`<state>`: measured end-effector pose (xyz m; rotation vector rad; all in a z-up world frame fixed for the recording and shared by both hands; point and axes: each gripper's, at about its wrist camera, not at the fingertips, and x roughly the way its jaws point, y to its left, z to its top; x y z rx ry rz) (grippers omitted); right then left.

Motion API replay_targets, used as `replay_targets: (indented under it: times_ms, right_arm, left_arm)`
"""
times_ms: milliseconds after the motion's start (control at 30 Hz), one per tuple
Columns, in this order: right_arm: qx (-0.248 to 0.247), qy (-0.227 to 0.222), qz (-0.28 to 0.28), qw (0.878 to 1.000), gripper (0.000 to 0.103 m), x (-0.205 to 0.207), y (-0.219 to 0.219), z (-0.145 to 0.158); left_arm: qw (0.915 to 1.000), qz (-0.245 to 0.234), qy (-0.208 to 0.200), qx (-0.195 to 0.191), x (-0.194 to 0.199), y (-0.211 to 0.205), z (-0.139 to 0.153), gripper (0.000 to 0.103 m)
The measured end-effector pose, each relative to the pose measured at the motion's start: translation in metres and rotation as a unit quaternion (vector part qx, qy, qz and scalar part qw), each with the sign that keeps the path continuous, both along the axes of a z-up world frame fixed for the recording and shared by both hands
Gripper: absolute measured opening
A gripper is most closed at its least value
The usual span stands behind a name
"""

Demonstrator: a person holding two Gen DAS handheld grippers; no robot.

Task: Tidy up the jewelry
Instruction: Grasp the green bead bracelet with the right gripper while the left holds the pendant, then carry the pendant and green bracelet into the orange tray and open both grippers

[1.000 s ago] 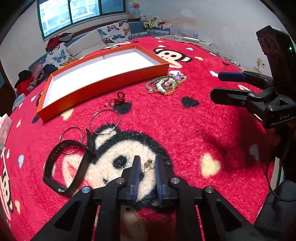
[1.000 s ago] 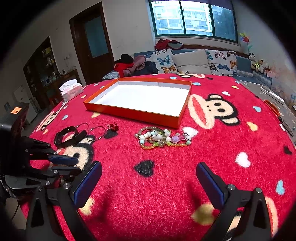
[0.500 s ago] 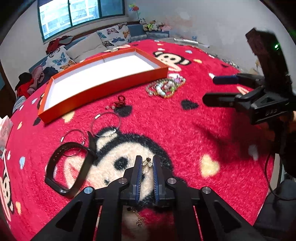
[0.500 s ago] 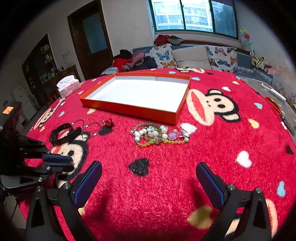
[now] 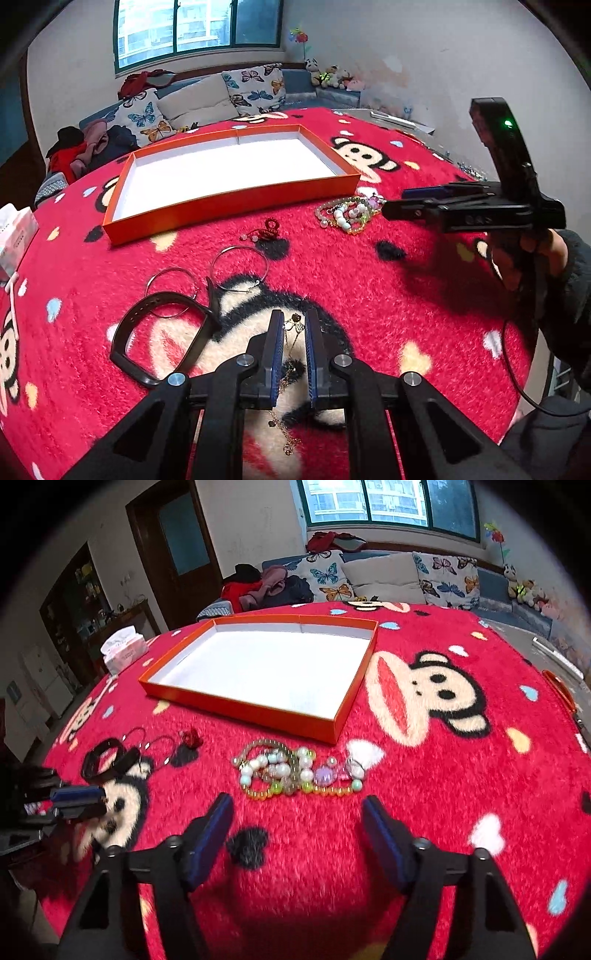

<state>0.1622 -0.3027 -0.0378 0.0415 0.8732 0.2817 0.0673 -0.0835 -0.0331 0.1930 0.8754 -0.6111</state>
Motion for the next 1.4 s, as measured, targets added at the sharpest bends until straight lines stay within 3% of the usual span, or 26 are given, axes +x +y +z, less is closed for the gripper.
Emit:
replay_targets:
  times_ms: [267, 467, 933, 1400]
  right_arm:
    - [-0.012, 0.003, 0.013, 1.000, 0.037, 0.008, 0.008, -0.001]
    - [-0.010, 0.008, 0.015, 1.000, 0.025, 0.012, 0.010, -0.005]
    - [-0.036, 0.002, 0.017, 0.999, 0.008, 0.017, 0.019, -0.009]
    - [-0.026, -0.068, 0.042, 0.996, 0.008, -0.002, 0.033, 0.052]
  left_arm:
    - [1.0000, -0.006, -0.001, -0.002, -0.002, 0.000, 0.001, 0.011]
    - [1.0000, -0.006, 0.005, -0.005, 0.000, -0.002, -0.002, 0.011]
    - [1.0000, 0.000, 0.002, -0.009, 0.000, 0.003, 0.001, 0.011]
    - [0.9974, 0.049, -0.046, -0.027, -0.007, 0.042, 0.054, 0.011]
